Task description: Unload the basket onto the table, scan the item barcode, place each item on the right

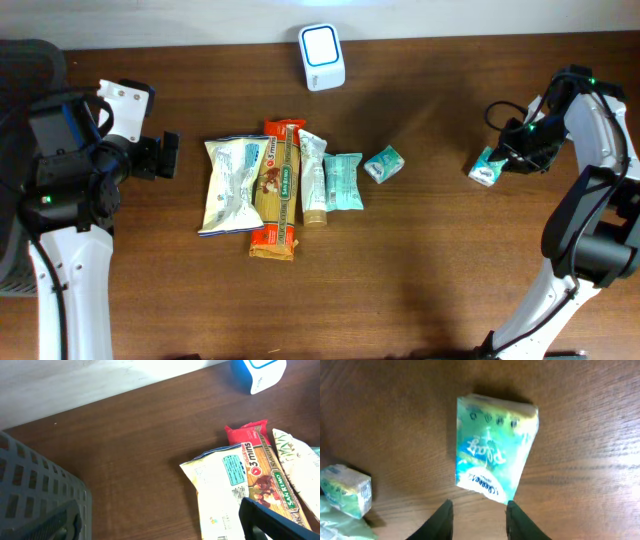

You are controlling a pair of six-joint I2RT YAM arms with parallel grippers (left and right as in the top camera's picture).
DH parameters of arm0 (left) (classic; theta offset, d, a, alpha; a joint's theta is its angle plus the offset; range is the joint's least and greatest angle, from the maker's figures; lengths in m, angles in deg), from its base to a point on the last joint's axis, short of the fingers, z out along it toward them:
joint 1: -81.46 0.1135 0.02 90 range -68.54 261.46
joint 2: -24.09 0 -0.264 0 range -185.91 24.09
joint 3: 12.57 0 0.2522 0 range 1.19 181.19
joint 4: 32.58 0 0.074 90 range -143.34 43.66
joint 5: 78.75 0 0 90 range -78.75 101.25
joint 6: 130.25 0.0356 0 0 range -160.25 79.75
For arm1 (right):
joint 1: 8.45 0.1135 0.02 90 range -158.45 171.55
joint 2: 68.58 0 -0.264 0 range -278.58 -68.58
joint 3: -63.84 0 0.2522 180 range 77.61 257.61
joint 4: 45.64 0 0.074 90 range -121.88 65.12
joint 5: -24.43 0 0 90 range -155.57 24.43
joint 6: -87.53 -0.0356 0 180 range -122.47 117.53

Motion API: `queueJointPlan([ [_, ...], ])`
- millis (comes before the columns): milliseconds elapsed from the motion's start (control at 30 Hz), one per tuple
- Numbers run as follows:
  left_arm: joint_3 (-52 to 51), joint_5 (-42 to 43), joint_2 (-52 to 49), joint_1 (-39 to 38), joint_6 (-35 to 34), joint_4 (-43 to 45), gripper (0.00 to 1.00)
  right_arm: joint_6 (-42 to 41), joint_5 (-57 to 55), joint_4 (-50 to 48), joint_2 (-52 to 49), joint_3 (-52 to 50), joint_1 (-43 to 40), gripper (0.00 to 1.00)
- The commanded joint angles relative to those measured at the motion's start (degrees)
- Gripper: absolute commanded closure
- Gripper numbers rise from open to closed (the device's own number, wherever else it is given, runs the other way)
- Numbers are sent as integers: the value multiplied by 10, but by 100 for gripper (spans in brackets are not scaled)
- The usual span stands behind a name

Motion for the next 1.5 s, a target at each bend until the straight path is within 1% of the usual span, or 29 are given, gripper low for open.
queueJointPlan([
  [0,2,0,7,2,9,-1,1,14,11,41,4,42,2,62],
  [67,2,0,7,2,9,-1,1,49,58,80,5,90,7,62],
  [167,2,0,7,2,9,-1,1,99,172,120,5,151,19,61],
  [233,2,0,7,2,9,-1,1,100,220,129,5,165,32,55],
  [267,2,0,7,2,9,-1,1,99,230,129,4,165,42,54],
  [367,2,0,7,2,9,-1,1,99,207,119,4,158,92,49],
  [467,2,0,7,2,9,-1,1,91,114,109,4,146,160,40],
  [567,2,0,7,2,9,-1,1,75,95,99,4,132,203,40],
  [633,2,0,7,2,9,-1,1,52,90,72,4,118,236,41],
  [667,2,0,7,2,9,-1,1,33,89,48,4,106,251,41],
  [833,2,0,7,2,9,-1,1,-79,76,-85,3,42,306,54],
  [867,2,0,7,2,9,-1,1,-113,52,-124,3,22,323,54],
  [967,2,0,7,2,9,-1,1,-153,16,-172,3,3,348,55],
  [1167,2,0,7,2,9,-1,1,-207,-64,-201,3,3,386,56],
  [1267,2,0,7,2,9,-1,1,-232,-104,-202,3,1,398,61],
  [1467,2,0,7,2,9,-1,1,-262,-122,-229,3,-40,398,62],
])
